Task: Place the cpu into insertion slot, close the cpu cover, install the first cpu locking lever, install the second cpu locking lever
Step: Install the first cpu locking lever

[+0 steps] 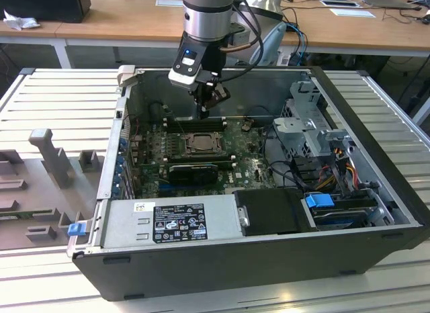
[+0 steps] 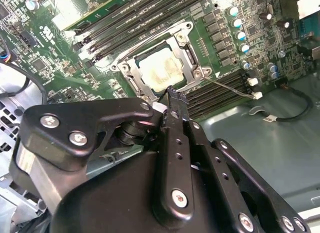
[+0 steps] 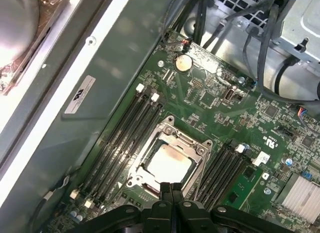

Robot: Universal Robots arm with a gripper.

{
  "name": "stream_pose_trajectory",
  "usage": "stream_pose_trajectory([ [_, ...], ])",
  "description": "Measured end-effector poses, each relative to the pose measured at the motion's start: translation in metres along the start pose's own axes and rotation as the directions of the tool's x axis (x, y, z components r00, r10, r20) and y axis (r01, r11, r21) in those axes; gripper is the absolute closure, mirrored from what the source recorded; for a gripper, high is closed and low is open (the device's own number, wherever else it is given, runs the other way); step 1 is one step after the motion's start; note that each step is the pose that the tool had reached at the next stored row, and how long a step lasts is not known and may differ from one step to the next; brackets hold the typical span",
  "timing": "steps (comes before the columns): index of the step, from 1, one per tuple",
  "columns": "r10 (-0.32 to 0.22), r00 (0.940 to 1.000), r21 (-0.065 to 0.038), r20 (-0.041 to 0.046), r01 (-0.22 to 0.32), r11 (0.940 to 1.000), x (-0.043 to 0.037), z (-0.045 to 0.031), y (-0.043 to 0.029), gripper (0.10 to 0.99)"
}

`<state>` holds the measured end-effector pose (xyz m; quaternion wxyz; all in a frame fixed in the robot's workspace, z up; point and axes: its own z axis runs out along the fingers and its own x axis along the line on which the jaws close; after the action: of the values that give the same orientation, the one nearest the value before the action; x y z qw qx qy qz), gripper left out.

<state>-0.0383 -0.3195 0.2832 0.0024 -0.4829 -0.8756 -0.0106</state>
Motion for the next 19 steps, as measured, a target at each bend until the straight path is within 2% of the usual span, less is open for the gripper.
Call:
stream_pose_trajectory([
  [9, -0.045, 0.999, 0.0, -0.0005, 0.045, 0.999, 0.0, 0.0, 0.0, 0.98],
  [19, -0.1, 0.995, 0.001, -0.0012, 0.1, 0.995, 0.0, 0.0, 0.0, 0.98],
])
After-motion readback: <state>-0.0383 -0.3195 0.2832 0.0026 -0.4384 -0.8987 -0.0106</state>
